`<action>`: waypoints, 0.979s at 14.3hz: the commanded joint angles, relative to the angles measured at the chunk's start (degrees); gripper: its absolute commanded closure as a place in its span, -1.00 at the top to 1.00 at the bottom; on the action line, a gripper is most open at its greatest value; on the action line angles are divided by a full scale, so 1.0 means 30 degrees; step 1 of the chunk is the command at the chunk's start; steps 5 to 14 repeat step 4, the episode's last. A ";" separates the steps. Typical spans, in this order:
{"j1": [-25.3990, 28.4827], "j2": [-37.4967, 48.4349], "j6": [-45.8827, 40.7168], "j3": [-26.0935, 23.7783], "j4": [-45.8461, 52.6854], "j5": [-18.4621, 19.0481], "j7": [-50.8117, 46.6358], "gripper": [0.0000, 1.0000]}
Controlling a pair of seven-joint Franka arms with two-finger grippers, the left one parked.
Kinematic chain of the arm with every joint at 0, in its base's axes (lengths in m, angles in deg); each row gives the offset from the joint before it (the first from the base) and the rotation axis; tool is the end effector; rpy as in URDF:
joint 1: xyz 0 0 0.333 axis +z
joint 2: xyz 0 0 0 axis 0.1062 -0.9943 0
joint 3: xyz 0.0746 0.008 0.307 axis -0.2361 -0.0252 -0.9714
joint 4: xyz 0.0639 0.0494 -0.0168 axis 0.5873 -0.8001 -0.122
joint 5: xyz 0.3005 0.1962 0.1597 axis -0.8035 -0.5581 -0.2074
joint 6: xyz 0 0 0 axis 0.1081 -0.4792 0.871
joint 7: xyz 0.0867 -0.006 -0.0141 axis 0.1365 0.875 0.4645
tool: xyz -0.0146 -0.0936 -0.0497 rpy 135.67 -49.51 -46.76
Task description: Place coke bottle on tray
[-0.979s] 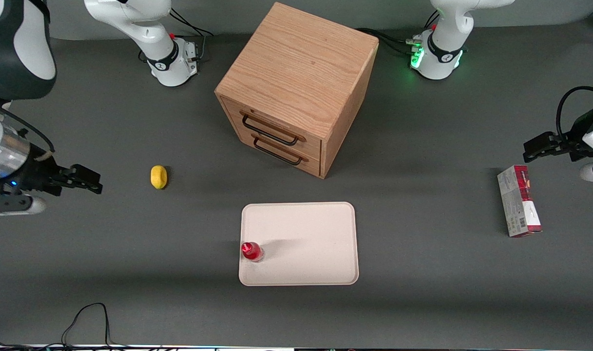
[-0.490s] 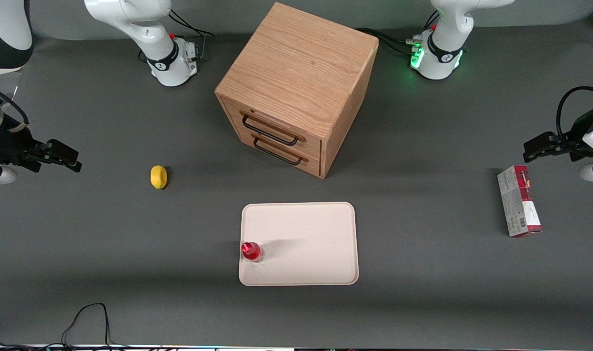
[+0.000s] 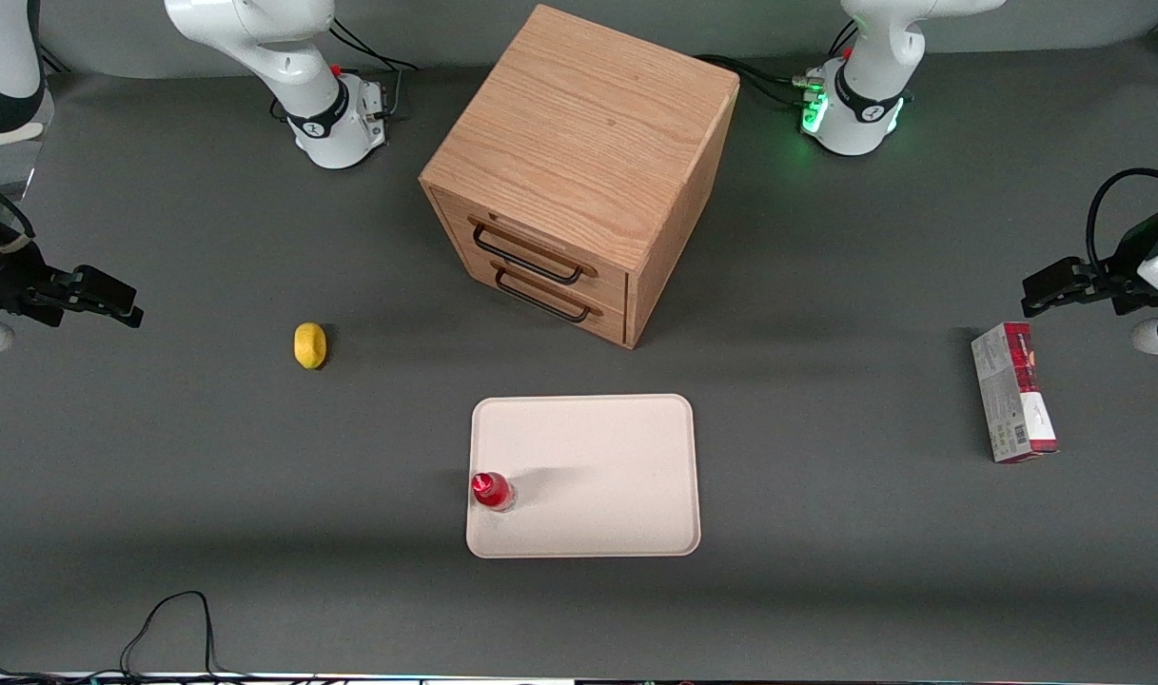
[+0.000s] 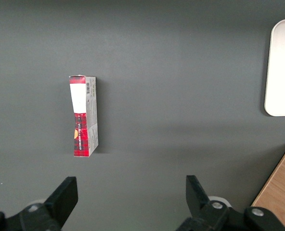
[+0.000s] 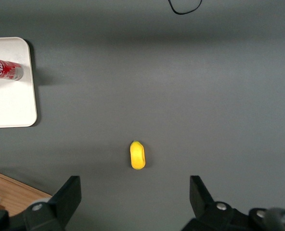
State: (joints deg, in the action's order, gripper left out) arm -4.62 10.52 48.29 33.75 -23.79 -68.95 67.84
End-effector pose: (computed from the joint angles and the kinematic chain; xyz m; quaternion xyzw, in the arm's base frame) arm 0.5781 -0.0149 0.6005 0.9995 -0.0264 0.0107 0.0111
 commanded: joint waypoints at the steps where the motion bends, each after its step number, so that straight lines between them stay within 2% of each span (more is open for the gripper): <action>1: 0.0562 0.0194 -0.0295 0.0665 0.0051 0.0237 0.0375 1.00; 14: 0.0562 0.0135 -0.0295 0.0665 0.0080 0.0237 0.0374 1.00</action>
